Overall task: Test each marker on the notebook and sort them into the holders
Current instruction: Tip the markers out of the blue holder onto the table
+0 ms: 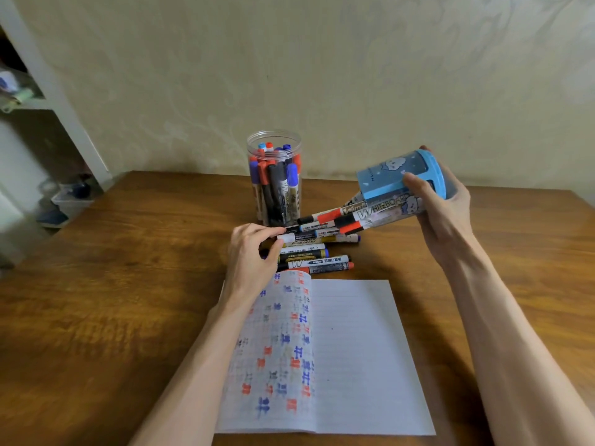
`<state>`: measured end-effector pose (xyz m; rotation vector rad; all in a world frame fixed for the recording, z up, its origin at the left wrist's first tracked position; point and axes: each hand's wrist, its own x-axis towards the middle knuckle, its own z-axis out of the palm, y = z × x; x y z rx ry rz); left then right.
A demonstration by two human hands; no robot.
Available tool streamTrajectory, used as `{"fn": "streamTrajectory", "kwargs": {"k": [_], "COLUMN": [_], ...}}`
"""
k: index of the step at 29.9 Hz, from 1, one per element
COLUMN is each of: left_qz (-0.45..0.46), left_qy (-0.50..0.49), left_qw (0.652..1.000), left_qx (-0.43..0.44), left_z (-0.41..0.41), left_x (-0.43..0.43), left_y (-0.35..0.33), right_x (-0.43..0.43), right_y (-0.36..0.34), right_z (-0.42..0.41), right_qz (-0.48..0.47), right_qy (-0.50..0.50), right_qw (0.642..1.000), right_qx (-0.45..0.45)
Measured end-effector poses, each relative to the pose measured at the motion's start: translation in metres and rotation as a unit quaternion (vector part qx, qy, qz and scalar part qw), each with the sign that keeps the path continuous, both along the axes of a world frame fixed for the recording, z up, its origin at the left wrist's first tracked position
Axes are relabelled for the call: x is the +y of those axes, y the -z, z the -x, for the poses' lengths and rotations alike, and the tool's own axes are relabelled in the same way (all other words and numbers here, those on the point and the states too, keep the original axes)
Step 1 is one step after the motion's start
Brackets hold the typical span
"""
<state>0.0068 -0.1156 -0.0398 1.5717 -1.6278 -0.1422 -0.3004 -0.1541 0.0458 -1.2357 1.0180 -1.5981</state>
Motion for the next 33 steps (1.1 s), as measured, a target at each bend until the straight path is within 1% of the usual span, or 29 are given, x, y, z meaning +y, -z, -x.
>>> {"fn": "streamTrajectory", "kwargs": {"k": [3,7,12,17,20,23,24,26,28,33], "left_qz": [0.036,0.045,0.075,0.048,0.035,0.045,0.046,0.040,0.037,0.017], "left_qy": [0.010,0.077,0.093,0.056,0.032,-0.006,-0.022,-0.041,-0.042,-0.029], "left_qw": [0.999,0.995,0.989,0.993,0.995,0.997,0.997,0.996,0.995,0.999], "left_qx": [0.018,0.053,0.084,0.091,0.089,0.059,0.052,0.065,0.077,0.036], "left_z": [0.004,0.010,0.012,0.013,0.012,0.016,0.014,0.002,-0.012,-0.008], "left_x": [0.002,0.006,0.011,0.011,0.010,0.013,0.015,0.016,0.016,0.014], "left_y": [-0.006,-0.010,-0.017,-0.019,-0.017,-0.021,-0.022,-0.022,-0.021,-0.020], "right_x": [0.002,0.003,0.003,0.002,0.002,0.004,0.004,0.003,0.002,0.004], "right_y": [-0.001,0.003,0.011,0.020,0.028,0.031,0.031,0.033,0.034,0.034], "right_z": [-0.010,-0.028,-0.041,-0.044,-0.047,-0.048,-0.046,-0.038,-0.028,-0.025], "right_qz": [0.007,0.010,0.009,-0.005,-0.018,-0.027,-0.028,-0.036,-0.046,-0.052], "right_qy": [-0.023,-0.052,-0.061,-0.064,-0.064,-0.067,-0.063,-0.045,-0.035,-0.037], "right_qw": [1.000,0.999,0.998,0.998,0.998,0.997,0.998,0.997,0.996,0.997], "right_qx": [0.006,0.005,0.008,0.012,-0.002,-0.009,-0.014,-0.046,-0.072,-0.033]}}
